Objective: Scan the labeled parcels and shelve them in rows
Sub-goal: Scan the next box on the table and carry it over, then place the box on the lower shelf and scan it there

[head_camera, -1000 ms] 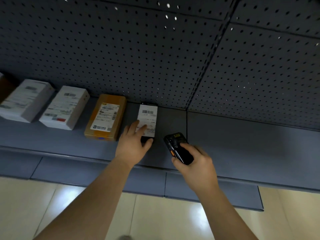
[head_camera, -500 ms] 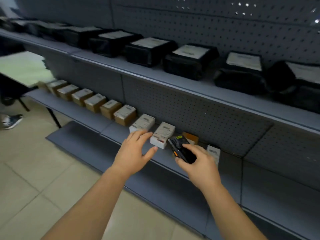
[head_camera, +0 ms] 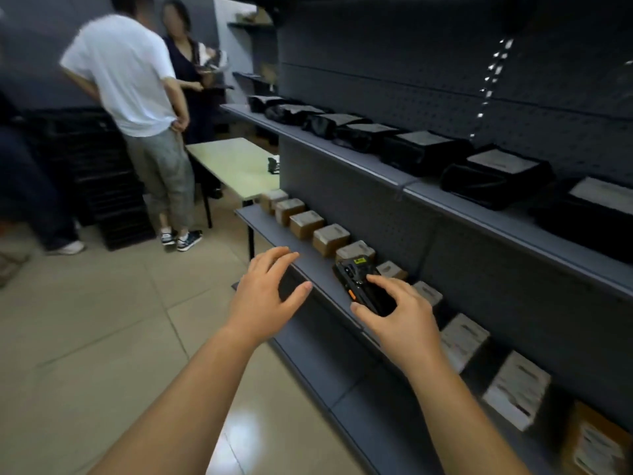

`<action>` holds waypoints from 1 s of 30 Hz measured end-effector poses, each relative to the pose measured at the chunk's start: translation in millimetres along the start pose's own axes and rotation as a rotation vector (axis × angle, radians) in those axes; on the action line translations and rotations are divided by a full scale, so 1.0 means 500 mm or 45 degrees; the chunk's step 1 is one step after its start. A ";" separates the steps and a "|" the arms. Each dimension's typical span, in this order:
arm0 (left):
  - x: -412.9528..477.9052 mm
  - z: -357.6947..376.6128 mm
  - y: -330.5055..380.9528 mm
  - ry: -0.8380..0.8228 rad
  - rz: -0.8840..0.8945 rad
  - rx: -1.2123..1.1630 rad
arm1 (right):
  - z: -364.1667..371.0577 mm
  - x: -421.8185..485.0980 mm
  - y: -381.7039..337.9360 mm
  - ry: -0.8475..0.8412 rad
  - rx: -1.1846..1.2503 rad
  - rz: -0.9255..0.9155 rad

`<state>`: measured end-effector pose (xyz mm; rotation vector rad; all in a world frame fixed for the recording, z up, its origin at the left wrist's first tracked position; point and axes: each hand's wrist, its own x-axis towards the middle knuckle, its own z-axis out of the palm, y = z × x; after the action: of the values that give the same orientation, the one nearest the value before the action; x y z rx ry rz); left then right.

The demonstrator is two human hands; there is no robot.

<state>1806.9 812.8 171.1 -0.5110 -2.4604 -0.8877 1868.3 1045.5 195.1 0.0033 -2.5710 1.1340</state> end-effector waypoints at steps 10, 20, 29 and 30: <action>0.260 -0.170 -0.474 0.154 -0.300 0.201 | 0.435 0.456 -0.216 -0.233 0.176 -0.230; 0.461 -0.358 -0.981 0.314 -0.523 0.363 | 0.935 0.823 -0.466 -0.397 0.240 -0.414; 0.759 -0.469 -1.389 0.210 -0.496 0.355 | 1.265 1.149 -0.641 -0.395 0.212 -0.359; 0.788 -0.473 -1.427 0.196 -0.490 0.359 | 1.295 1.183 -0.650 -0.387 0.210 -0.348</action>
<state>1208.4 211.6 194.2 0.1293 -2.5223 -0.6695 1160.1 434.5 197.9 0.5893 -2.6124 1.3159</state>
